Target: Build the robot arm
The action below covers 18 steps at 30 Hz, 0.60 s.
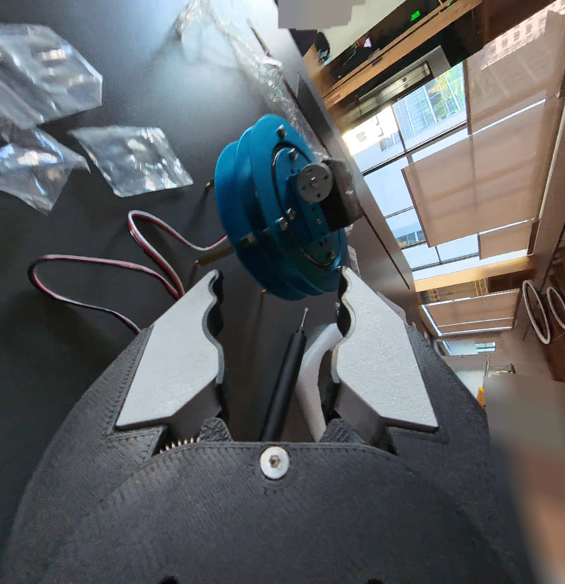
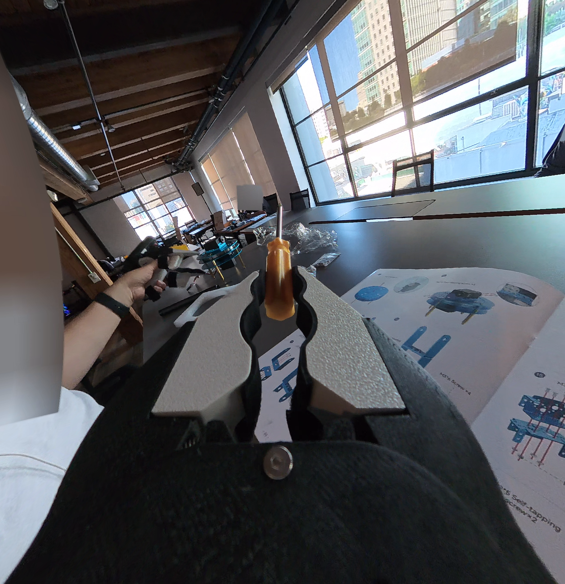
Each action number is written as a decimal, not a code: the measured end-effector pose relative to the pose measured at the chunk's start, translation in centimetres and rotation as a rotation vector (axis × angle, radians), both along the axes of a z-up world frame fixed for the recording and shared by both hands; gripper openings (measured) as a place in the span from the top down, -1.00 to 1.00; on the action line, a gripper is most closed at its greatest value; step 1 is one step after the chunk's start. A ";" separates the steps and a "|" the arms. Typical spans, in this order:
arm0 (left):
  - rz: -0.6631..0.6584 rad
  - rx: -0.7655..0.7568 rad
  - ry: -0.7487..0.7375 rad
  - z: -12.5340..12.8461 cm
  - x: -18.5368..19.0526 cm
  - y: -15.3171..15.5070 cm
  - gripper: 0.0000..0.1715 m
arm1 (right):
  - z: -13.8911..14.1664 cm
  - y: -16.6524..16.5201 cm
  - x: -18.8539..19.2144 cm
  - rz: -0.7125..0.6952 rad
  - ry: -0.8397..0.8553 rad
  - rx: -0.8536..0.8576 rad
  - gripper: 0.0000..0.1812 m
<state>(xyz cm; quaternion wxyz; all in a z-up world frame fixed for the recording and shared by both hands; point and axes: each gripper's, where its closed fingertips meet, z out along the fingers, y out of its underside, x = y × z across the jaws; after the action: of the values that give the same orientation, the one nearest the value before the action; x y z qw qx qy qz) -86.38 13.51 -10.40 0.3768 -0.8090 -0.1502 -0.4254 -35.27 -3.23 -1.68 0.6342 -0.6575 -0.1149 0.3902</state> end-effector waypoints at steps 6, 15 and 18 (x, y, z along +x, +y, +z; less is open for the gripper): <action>0.022 0.018 -0.111 -0.1 0.6 1.3 0.34 | -0.2 -0.2 0.3 0.007 0.017 -0.003 0.84; -0.205 0.056 -0.296 0.2 0.6 2.7 0.53 | -1.1 -0.7 2.6 -0.082 0.004 -0.026 0.84; -0.341 0.018 -0.307 0.2 1.2 3.3 0.54 | -1.3 -1.1 3.9 -0.118 0.000 -0.023 0.84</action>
<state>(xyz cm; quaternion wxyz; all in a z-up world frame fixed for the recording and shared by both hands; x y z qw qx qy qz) -85.18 16.79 -10.23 0.2792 -0.7450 -0.0633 -0.6024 -31.35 -4.35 -3.01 0.6486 -0.6703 -0.0715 0.3533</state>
